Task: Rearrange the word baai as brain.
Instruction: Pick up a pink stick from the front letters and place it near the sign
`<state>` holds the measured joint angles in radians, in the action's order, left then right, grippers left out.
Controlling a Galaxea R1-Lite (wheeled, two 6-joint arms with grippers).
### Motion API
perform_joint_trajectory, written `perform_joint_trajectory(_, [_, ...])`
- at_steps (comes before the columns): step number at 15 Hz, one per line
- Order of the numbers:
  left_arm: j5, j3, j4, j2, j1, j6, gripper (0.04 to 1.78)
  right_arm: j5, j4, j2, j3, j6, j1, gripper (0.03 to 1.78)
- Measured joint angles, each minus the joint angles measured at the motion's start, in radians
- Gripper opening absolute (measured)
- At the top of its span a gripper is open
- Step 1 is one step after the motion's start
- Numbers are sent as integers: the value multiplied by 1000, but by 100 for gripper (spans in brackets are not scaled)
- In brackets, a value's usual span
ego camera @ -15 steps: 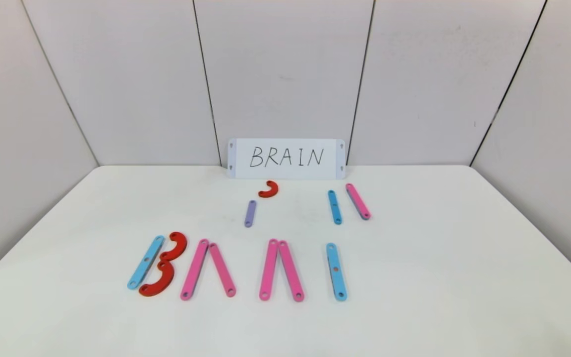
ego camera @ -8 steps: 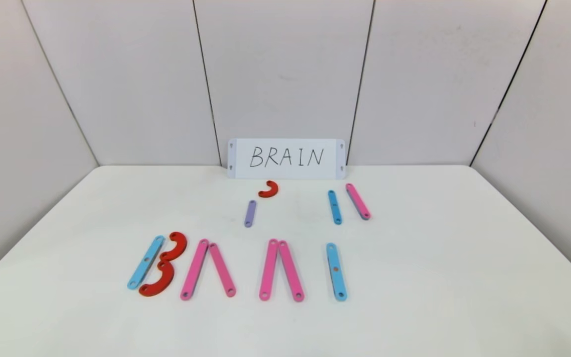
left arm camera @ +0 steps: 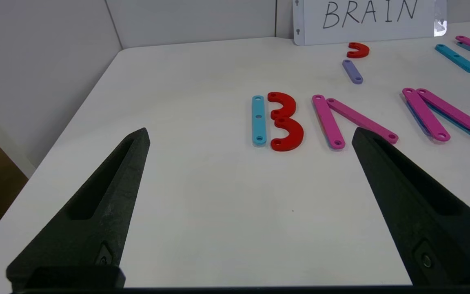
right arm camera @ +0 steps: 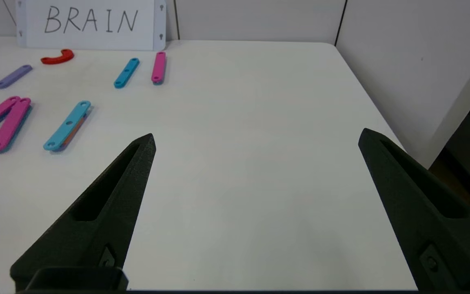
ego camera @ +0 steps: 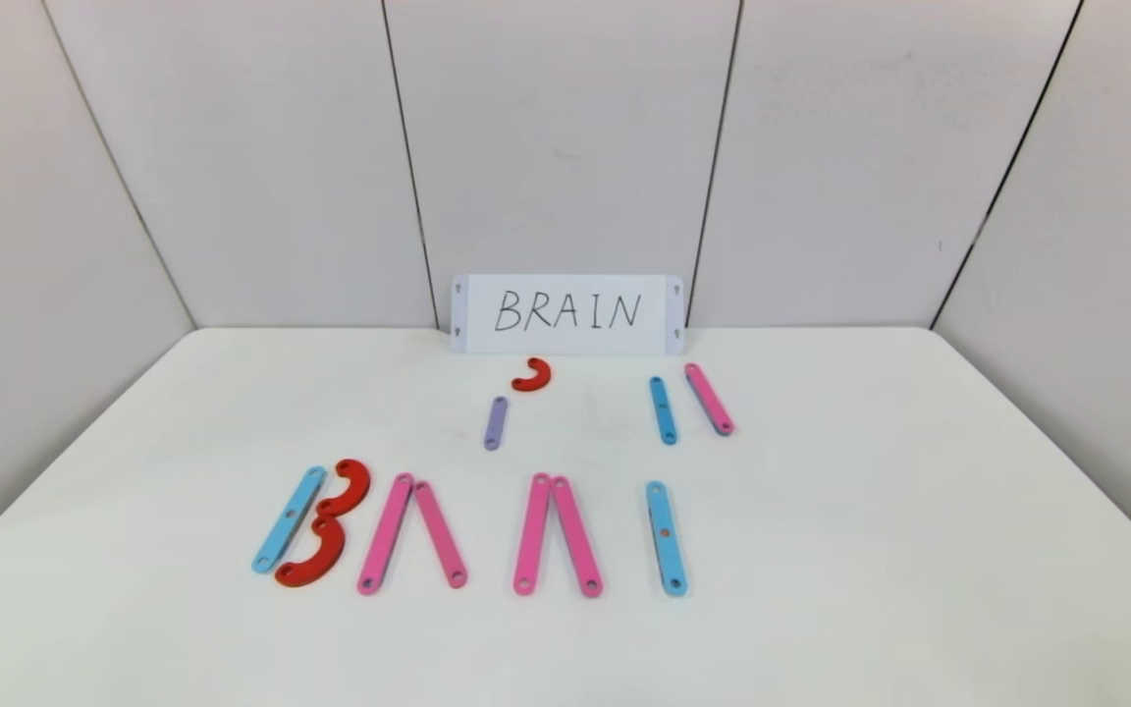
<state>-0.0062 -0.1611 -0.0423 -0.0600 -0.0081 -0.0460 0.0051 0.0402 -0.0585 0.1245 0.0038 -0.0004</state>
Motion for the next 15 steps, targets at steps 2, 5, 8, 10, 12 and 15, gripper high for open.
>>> perform_joint_trajectory(2, [1,-80,-5,-94,-1,1,174,4,3,-86,76,2,3,174])
perform_joint_trajectory(5, [-3,-221,-6,-282,-3,-1,174,11,5,-283,217,5,5,174])
perform_joint_trajectory(8, [-16,-357,-6,-481,-5,-10,174,20,3,-499,386,6,6,174])
perform_joint_trajectory(10, [-40,-447,-6,-623,-7,-24,174,42,5,-650,508,7,10,174])
perform_joint_trajectory(12, [-61,-529,-11,-757,-14,-44,174,64,5,-791,610,7,26,174])
perform_joint_trajectory(15, [-72,-629,-34,-935,-63,-78,174,77,5,-970,718,7,76,174])
